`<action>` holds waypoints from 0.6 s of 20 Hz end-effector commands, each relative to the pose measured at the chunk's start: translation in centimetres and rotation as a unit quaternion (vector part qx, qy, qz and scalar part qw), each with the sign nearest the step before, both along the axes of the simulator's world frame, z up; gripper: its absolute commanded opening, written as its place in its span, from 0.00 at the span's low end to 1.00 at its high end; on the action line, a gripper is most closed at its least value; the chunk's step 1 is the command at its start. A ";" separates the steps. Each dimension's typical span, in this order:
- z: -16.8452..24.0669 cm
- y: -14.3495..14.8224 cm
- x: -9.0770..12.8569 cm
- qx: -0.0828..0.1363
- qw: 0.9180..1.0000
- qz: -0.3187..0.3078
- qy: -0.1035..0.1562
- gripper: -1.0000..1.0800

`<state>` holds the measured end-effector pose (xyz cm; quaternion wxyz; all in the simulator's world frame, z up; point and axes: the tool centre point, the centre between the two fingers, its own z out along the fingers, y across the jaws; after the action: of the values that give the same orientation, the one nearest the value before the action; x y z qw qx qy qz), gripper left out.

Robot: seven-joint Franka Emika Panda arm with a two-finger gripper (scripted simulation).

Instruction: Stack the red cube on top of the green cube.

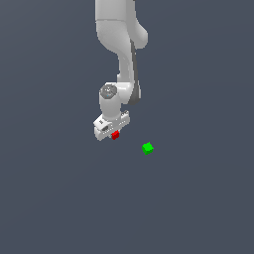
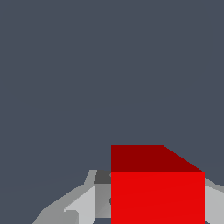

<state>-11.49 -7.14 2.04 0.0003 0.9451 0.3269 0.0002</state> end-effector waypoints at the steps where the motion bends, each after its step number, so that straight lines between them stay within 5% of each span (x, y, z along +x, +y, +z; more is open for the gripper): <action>1: -0.1 0.0 0.0 0.000 1.000 0.000 0.000 0.00; 12: 2.1 0.0 -0.1 0.000 1.000 0.000 0.000 0.00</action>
<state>-11.58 -7.12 3.48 0.0000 0.9450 0.3271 -0.0004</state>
